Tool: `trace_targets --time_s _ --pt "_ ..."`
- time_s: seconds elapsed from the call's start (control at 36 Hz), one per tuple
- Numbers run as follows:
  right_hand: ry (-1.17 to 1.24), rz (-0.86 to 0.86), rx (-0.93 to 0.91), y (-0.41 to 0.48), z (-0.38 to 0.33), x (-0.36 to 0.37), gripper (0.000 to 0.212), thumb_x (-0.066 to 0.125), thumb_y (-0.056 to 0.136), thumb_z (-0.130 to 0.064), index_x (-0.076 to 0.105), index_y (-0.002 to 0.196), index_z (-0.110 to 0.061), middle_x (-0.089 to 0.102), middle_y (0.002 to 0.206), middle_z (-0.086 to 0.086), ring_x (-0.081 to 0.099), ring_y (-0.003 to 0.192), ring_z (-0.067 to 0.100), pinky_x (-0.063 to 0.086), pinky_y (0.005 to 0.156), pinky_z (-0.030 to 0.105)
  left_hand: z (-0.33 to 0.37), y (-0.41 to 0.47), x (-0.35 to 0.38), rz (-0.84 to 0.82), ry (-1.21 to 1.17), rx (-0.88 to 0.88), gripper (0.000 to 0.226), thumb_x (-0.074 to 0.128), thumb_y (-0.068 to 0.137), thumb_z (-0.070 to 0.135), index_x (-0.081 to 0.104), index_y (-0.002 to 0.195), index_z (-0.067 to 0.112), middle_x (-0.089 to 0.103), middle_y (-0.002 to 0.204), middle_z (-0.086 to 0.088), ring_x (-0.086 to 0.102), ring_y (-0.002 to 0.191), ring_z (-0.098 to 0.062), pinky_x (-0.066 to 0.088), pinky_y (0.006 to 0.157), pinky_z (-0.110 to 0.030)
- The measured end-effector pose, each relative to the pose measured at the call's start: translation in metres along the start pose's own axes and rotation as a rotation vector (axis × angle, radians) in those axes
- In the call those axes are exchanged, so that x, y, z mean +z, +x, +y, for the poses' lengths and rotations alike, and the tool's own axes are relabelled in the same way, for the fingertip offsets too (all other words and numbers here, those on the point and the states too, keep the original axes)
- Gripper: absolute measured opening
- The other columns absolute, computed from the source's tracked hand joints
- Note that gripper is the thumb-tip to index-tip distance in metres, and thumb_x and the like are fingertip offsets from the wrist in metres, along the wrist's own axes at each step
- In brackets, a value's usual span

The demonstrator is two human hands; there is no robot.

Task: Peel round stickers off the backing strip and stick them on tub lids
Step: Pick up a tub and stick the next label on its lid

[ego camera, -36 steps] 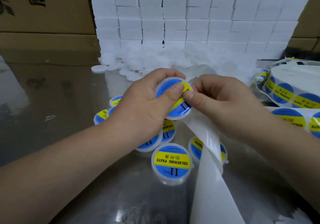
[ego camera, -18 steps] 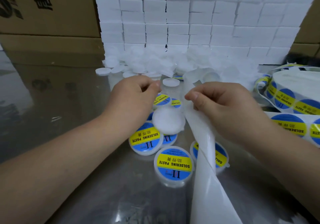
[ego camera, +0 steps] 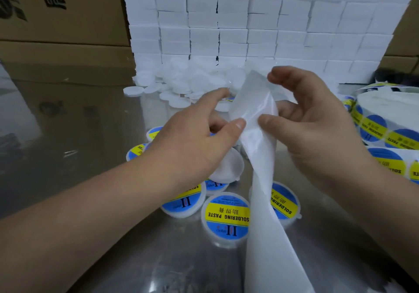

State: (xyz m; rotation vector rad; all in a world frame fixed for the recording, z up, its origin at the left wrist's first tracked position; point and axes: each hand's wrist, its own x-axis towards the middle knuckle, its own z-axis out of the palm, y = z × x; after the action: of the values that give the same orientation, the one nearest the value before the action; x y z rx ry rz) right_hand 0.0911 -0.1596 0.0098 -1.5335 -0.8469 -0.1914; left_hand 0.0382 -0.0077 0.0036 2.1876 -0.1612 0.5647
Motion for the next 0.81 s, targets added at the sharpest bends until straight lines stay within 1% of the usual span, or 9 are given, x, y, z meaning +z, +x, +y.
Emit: trace_targets --time_s 0.08,0.17,0.25,0.36,0.42,0.47,0.58,0.69,0.81 --pt "0.106 0.012 0.055 0.002 -0.001 0.000 0.056 0.062 0.075 0.010 0.043 0.115 -0.023 0.060 0.104 -0.012 0.065 0.065 0.001 0.053 0.061 0.018 0.003 0.001 0.001 -0.006 -0.215 -0.045 0.045 0.051 0.089 0.031 0.039 0.132 0.037 0.066 0.080 0.030 0.056 0.085 0.018 0.041 0.071 -0.001" --pt "0.157 -0.028 0.143 0.004 0.002 0.000 0.060 0.059 0.076 0.017 0.040 0.121 -0.019 0.064 0.093 -0.007 0.066 0.065 0.003 0.051 0.059 0.017 0.006 0.002 0.001 0.037 -0.357 -0.055 0.038 0.053 0.090 0.022 0.048 0.127 0.029 0.061 0.093 0.025 0.055 0.080 0.022 0.039 0.068 0.003" --pt "0.124 -0.067 0.225 0.004 0.005 -0.003 0.066 0.065 0.063 0.000 0.042 0.121 -0.022 0.070 0.077 -0.006 0.068 0.069 0.009 0.050 0.062 0.023 0.007 0.001 0.001 0.050 -0.427 -0.068 0.028 0.053 0.089 0.022 0.053 0.116 0.029 0.065 0.079 0.029 0.057 0.078 0.021 0.040 0.066 0.002" --pt "0.195 -0.025 0.323 0.009 0.006 -0.005 0.030 0.054 0.061 -0.021 0.063 0.089 -0.019 0.068 0.065 -0.001 0.063 0.056 0.012 0.049 0.055 0.022 0.008 0.001 0.000 0.071 -0.477 -0.047 0.018 0.060 0.083 0.033 0.063 0.101 0.030 0.067 0.085 0.022 0.059 0.084 0.013 0.043 0.073 -0.002" --pt "0.256 0.029 0.381 0.011 0.006 -0.006 0.025 0.053 0.063 -0.031 0.064 0.079 -0.015 0.063 0.062 0.000 0.058 0.048 0.011 0.047 0.050 0.020 0.007 0.001 0.000 0.071 -0.498 -0.027 0.017 0.063 0.077 0.038 0.068 0.090 0.028 0.070 0.091 0.013 0.062 0.090 0.002 0.046 0.084 -0.012" --pt "0.286 0.062 0.410 0.012 0.006 -0.008 0.026 0.055 0.067 -0.037 0.064 0.078 -0.015 0.065 0.065 -0.001 0.061 0.052 0.009 0.046 0.050 0.018 0.007 0.001 0.001 0.063 -0.528 -0.031 0.023 0.051 0.076 0.036 0.071 0.080 0.026 0.072 0.091 0.005 0.064 0.092 -0.009 0.047 0.089 -0.025" --pt "0.325 0.022 0.411 0.010 0.003 -0.008 0.017 0.055 0.085 -0.023 0.068 0.082 -0.012 0.072 0.079 0.003 0.068 0.071 0.016 0.052 0.064 0.025 0.007 0.000 0.001 0.012 -0.557 -0.050 0.034 0.045 0.077 0.036 0.073 0.063 0.021 0.072 0.077 0.006 0.064 0.076 -0.006 0.048 0.081 -0.025" --pt "0.212 -0.071 0.352 0.005 0.000 -0.005 0.012 0.060 0.076 -0.006 0.072 0.076 -0.009 0.071 0.077 0.012 0.065 0.069 0.020 0.050 0.066 0.032 0.010 -0.002 0.001 -0.043 -0.513 -0.060 0.037 0.051 0.079 0.037 0.067 0.053 0.017 0.064 0.059 0.004 0.060 0.063 -0.008 0.049 0.071 -0.024" --pt "0.200 0.036 0.348 0.004 -0.003 -0.004 0.022 0.052 0.079 0.003 0.070 0.075 -0.008 0.068 0.066 0.008 0.062 0.054 0.014 0.046 0.046 0.019 0.011 0.002 -0.002 0.098 -0.378 -0.094 0.038 0.049 0.091 0.036 0.058 0.058 0.018 0.042 0.038 0.006 0.050 0.050 -0.011 0.043 0.055 -0.015"
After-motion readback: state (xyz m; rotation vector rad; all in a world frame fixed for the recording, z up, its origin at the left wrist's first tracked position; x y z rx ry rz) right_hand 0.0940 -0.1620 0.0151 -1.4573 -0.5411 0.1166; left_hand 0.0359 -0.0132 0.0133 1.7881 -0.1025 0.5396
